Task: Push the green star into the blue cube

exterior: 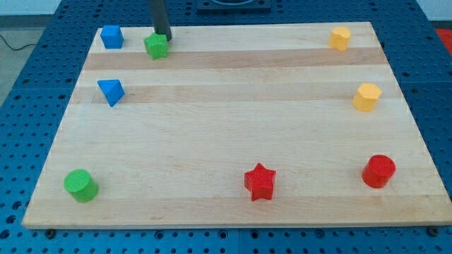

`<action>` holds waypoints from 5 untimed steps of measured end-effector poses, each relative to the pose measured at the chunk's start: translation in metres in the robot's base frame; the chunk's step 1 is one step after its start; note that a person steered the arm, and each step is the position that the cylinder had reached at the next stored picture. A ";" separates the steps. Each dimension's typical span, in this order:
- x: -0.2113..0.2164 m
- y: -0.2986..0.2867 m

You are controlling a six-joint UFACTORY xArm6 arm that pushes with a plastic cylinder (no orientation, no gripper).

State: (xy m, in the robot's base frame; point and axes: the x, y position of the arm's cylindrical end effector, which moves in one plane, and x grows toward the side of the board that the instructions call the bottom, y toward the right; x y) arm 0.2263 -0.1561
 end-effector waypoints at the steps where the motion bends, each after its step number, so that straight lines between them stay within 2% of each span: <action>1: 0.005 0.042; 2: 0.028 0.057; 3: 0.044 0.014; 4: 0.038 -0.054; 5: 0.036 -0.091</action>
State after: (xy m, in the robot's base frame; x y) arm 0.2619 -0.2467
